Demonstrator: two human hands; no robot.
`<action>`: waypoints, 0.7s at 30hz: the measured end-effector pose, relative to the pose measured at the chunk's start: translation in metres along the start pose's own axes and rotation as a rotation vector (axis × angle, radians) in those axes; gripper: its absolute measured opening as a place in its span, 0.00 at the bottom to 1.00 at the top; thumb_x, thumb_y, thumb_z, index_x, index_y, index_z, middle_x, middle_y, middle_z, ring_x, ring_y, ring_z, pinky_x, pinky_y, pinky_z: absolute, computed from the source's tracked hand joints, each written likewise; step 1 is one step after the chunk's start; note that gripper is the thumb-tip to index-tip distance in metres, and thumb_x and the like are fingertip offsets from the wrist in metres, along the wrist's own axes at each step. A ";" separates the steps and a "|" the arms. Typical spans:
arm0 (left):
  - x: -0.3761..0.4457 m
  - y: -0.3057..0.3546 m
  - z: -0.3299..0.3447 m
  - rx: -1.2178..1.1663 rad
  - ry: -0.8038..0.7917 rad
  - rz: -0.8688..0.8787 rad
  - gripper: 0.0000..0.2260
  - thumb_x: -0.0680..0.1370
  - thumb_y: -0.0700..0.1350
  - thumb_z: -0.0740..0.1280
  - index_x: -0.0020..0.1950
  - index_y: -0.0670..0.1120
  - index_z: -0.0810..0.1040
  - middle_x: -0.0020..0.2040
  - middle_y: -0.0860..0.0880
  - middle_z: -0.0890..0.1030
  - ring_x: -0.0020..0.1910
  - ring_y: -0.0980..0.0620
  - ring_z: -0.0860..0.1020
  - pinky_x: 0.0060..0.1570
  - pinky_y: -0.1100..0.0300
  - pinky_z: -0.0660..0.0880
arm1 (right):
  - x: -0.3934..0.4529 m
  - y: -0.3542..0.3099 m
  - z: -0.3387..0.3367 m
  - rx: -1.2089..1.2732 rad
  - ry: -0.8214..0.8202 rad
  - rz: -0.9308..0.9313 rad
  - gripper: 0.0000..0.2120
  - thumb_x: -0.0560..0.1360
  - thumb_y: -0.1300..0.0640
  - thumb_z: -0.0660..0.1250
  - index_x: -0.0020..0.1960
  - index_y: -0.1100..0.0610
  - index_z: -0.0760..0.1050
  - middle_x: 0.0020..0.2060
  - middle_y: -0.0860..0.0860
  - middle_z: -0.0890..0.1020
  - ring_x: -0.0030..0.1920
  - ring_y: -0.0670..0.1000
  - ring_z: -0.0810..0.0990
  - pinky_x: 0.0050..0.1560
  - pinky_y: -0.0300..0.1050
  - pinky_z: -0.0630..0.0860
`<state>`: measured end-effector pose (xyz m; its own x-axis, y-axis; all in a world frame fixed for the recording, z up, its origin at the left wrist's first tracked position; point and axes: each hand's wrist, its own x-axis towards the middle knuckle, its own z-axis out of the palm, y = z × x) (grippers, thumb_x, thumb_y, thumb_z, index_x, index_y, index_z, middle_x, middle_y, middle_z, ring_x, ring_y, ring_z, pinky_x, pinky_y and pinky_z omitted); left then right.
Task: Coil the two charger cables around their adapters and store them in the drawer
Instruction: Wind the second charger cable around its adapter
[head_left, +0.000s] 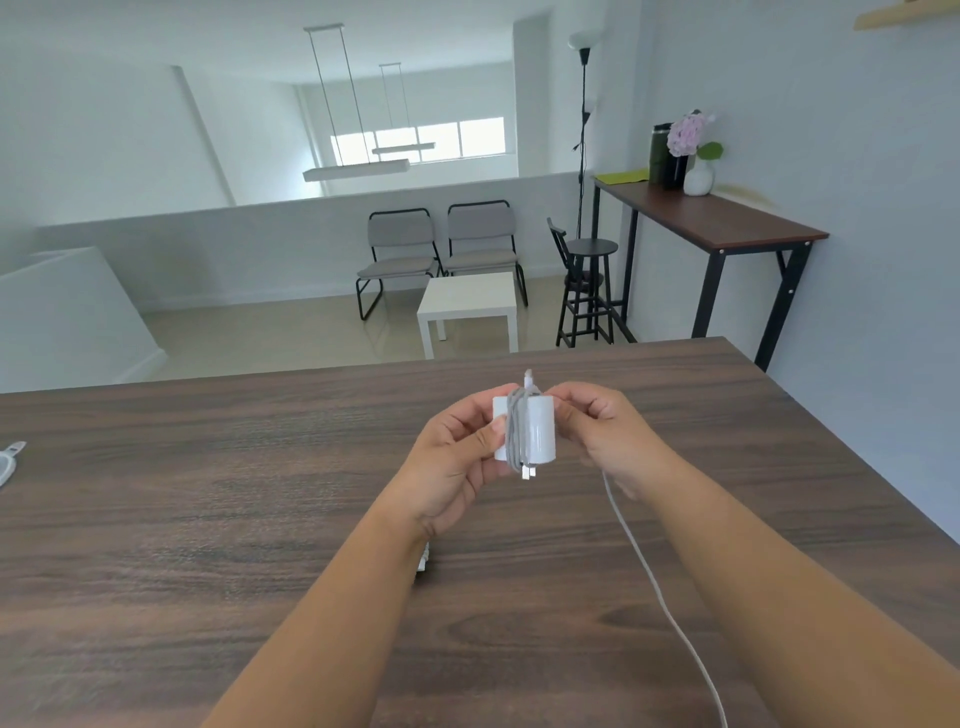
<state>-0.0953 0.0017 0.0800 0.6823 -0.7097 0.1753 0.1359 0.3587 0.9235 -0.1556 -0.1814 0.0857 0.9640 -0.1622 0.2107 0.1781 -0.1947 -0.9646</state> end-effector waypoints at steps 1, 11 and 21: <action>0.002 0.000 0.001 -0.027 0.028 0.009 0.17 0.75 0.42 0.70 0.64 0.41 0.76 0.59 0.44 0.81 0.51 0.49 0.82 0.46 0.55 0.81 | -0.001 0.002 0.005 0.022 0.031 0.008 0.08 0.79 0.56 0.65 0.50 0.56 0.83 0.49 0.63 0.83 0.51 0.62 0.81 0.62 0.63 0.74; 0.015 -0.017 0.015 -0.259 0.345 0.089 0.22 0.73 0.41 0.67 0.66 0.38 0.73 0.57 0.40 0.80 0.51 0.47 0.82 0.46 0.57 0.81 | -0.008 0.015 0.026 -0.378 0.166 -0.032 0.14 0.80 0.58 0.61 0.55 0.42 0.82 0.24 0.43 0.74 0.24 0.43 0.67 0.28 0.35 0.65; 0.031 -0.022 0.006 -0.132 0.652 0.157 0.15 0.77 0.39 0.69 0.63 0.41 0.76 0.49 0.46 0.84 0.49 0.50 0.82 0.45 0.61 0.80 | -0.031 0.023 0.045 -0.604 -0.082 -0.032 0.13 0.80 0.55 0.60 0.60 0.56 0.80 0.54 0.53 0.84 0.56 0.51 0.81 0.60 0.44 0.74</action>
<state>-0.0812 -0.0322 0.0674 0.9888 -0.1474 0.0244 0.0578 0.5280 0.8473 -0.1730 -0.1377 0.0497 0.9763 -0.0768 0.2024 0.0872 -0.7163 -0.6924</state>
